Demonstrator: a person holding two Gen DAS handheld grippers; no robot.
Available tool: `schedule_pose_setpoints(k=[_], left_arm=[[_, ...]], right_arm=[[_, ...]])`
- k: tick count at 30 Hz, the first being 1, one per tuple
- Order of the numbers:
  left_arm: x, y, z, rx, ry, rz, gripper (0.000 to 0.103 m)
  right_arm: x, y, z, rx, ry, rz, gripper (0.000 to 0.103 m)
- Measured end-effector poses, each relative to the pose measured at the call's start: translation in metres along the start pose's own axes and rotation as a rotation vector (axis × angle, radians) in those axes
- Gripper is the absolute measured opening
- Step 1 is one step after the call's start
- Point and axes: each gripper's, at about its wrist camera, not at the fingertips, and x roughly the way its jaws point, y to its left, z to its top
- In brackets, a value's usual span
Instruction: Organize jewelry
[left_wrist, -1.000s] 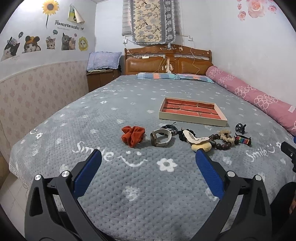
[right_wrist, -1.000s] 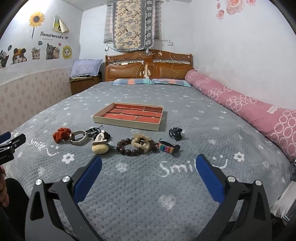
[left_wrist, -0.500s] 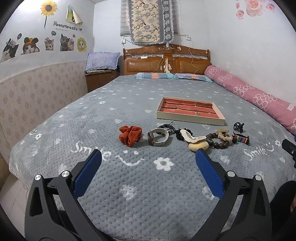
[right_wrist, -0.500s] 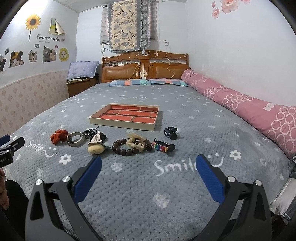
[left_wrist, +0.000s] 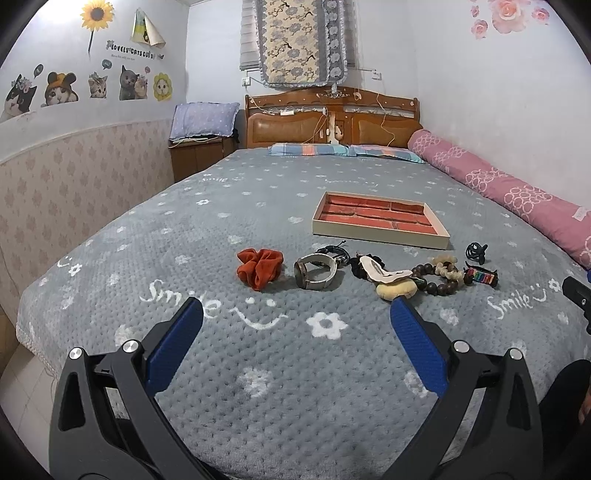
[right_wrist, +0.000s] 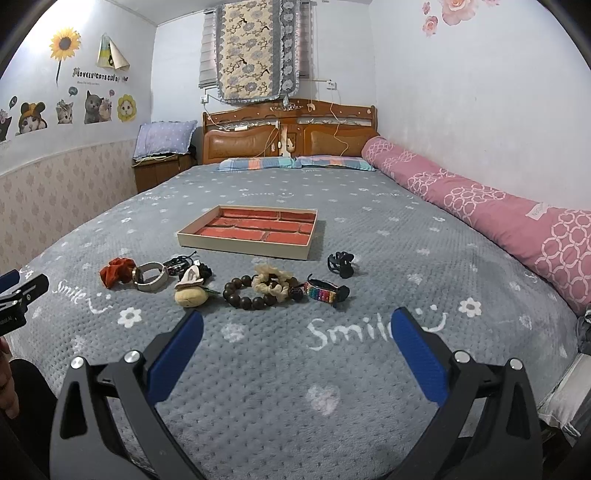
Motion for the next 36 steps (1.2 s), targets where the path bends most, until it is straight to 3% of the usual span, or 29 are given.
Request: schedule_pose_setpoints(k=[36], left_arm=[[0.005, -0.007, -0.001, 0.005, 0.011, -0.033, 0.098]], right_arm=[[0.009, -0.005, 0.0, 0.002, 0.005, -0.009, 0.099]])
